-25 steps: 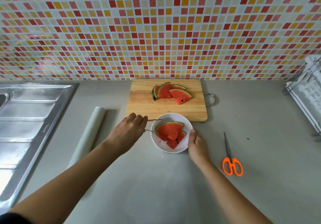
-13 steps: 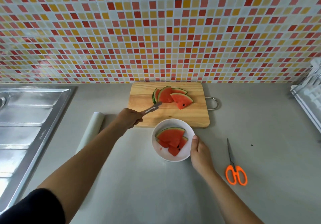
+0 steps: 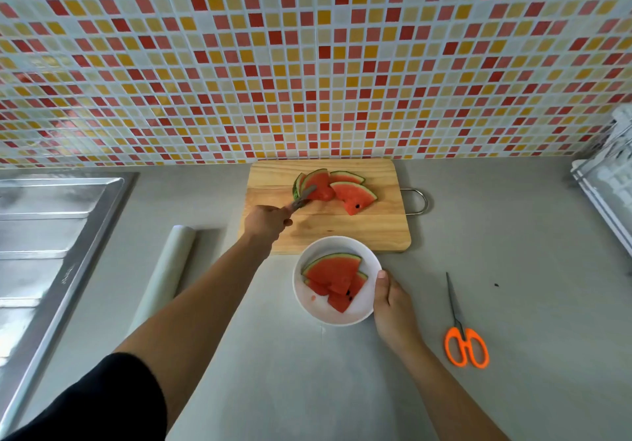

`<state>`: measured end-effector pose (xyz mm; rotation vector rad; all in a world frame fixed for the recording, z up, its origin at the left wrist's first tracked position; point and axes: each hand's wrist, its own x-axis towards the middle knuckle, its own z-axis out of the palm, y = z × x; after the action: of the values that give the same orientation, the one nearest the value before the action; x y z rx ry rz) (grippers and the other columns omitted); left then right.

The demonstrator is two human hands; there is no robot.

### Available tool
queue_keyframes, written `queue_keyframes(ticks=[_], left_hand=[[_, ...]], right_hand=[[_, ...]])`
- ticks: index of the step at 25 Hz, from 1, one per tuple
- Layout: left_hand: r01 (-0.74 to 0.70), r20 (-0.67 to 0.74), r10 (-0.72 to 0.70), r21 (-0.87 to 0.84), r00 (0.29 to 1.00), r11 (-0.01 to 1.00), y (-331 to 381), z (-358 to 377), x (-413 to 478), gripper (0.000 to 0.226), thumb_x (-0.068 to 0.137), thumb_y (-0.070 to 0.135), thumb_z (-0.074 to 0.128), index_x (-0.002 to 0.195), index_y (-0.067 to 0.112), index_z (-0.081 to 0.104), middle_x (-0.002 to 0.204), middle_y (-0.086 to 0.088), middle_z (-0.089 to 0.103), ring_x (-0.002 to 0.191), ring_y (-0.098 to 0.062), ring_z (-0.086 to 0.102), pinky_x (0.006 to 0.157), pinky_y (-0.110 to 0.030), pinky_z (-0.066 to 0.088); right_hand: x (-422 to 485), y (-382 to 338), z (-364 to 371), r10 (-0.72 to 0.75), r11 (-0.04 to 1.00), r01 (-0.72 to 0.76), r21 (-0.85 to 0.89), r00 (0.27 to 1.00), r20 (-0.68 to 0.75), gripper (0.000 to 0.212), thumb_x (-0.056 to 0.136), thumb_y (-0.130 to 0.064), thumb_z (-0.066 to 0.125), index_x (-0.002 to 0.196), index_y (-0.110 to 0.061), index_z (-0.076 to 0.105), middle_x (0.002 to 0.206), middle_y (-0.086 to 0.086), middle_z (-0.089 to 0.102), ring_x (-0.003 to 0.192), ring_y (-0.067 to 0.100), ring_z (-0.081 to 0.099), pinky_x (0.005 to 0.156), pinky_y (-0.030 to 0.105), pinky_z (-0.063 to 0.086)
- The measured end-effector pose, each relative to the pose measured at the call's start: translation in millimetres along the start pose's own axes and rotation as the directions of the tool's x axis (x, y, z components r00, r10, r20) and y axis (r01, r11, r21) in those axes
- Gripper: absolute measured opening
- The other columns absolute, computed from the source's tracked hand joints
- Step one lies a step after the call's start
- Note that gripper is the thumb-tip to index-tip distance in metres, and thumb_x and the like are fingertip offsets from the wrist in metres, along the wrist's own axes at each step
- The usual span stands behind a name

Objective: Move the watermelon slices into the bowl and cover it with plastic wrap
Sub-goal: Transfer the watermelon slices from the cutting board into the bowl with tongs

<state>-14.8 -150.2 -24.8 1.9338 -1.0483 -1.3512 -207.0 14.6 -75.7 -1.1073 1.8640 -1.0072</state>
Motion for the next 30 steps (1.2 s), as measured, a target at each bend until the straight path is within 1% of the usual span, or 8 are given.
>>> queue_keyframes(ticks=[3, 6, 9, 13, 19, 25, 27, 30], left_hand=[[-0.068, -0.001, 0.068, -0.086, 0.998, 0.994, -2, -17, -10, 0.022, 0.082, 0.028, 0.070, 0.075, 0.007, 0.069, 0.066, -0.005, 0.063, 0.054, -0.015, 0.039, 0.048, -0.025, 0.032], [-0.195, 0.066, 0.197, -0.032, 0.978, 0.980, -7, -45, -33, 0.015, 0.085, 0.024, 0.067, 0.084, 0.009, 0.071, 0.063, 0.001, 0.064, 0.053, -0.010, 0.042, 0.046, -0.020, 0.035], [-0.359, 0.307, 0.306, 0.135, 0.901, 0.923, -14, -80, -62, 0.016, 0.087, 0.024, 0.065, 0.073, 0.021, 0.072, 0.053, 0.010, 0.062, 0.048, -0.003, 0.042, 0.045, -0.012, 0.035], [-0.462, 0.450, 0.256, 0.439, 0.856, 0.771, -18, -87, -88, 0.017, 0.086, 0.027, 0.065, 0.071, 0.032, 0.072, 0.060, 0.017, 0.067, 0.051, 0.006, 0.050, 0.050, -0.006, 0.037], [-0.475, 0.439, 0.230, 0.609, 0.869, 0.635, -4, -60, -95, 0.023, 0.090, 0.031, 0.058, 0.086, 0.014, 0.074, 0.083, -0.001, 0.071, 0.080, -0.013, 0.060, 0.077, -0.032, 0.050], [-0.602, 0.457, 0.508, 0.783, 0.730, 0.160, -2, -61, -122, 0.036, 0.095, 0.038, 0.045, 0.088, 0.007, 0.063, 0.088, -0.011, 0.068, 0.081, -0.028, 0.061, 0.067, -0.031, 0.039], [-0.591, 0.437, 0.564, 0.799, 0.701, 0.115, 0, -69, -125, 0.035, 0.095, 0.040, 0.046, 0.092, 0.011, 0.065, 0.087, -0.008, 0.068, 0.079, -0.025, 0.062, 0.066, -0.030, 0.041], [-0.680, 0.360, 0.729, 0.708, 0.582, 0.192, 8, -72, -120, 0.025, 0.090, 0.035, 0.058, 0.097, 0.014, 0.069, 0.081, -0.006, 0.069, 0.071, -0.024, 0.063, 0.053, -0.025, 0.037]], right_hand=[[-1, -2, -1, 0.009, 1.000, -0.009, -0.013, 1.000, 0.014, 0.038, 0.100, -0.031, 0.026, 0.082, -0.012, 0.054, 0.078, 0.006, 0.062, 0.076, 0.017, 0.058, 0.065, 0.026, 0.042], [-3, -7, -3, 0.001, 0.999, 0.000, -0.045, 1.000, 0.017, 0.036, 0.100, -0.029, 0.026, 0.073, -0.018, 0.047, 0.072, 0.003, 0.056, 0.071, 0.015, 0.054, 0.061, 0.024, 0.039], [-4, -10, -3, 0.020, 0.998, -0.019, -0.064, 1.000, 0.017, 0.037, 0.100, -0.030, 0.025, 0.066, -0.023, 0.039, 0.067, -0.001, 0.051, 0.067, 0.016, 0.050, 0.059, 0.024, 0.037], [-5, -11, -3, 0.013, 0.997, -0.012, -0.071, 1.000, 0.003, 0.040, 0.100, -0.032, 0.025, 0.063, -0.023, 0.037, 0.062, -0.002, 0.049, 0.060, 0.011, 0.048, 0.056, 0.023, 0.036], [-4, -11, -4, -0.020, 0.995, 0.021, -0.099, 1.000, 0.014, 0.041, 0.100, -0.031, 0.024, 0.062, -0.025, 0.037, 0.059, -0.005, 0.047, 0.059, 0.012, 0.048, 0.051, 0.021, 0.033], [-5, -8, -2, -0.014, 1.000, 0.014, -0.002, 1.000, -0.010, 0.040, 0.100, -0.031, 0.026, 0.067, -0.025, 0.047, 0.069, -0.005, 0.056, 0.067, 0.008, 0.052, 0.061, 0.022, 0.041], [-4, -8, -1, -0.019, 1.000, 0.019, 0.001, 1.000, -0.021, 0.039, 0.100, -0.031, 0.026, 0.070, -0.023, 0.050, 0.072, -0.005, 0.058, 0.069, 0.008, 0.054, 0.061, 0.021, 0.041], [-3, -7, 0, -0.007, 1.000, 0.007, 0.006, 1.000, -0.022, 0.040, 0.100, -0.032, 0.026, 0.074, -0.018, 0.053, 0.075, 0.000, 0.061, 0.072, 0.014, 0.055, 0.062, 0.028, 0.040]])
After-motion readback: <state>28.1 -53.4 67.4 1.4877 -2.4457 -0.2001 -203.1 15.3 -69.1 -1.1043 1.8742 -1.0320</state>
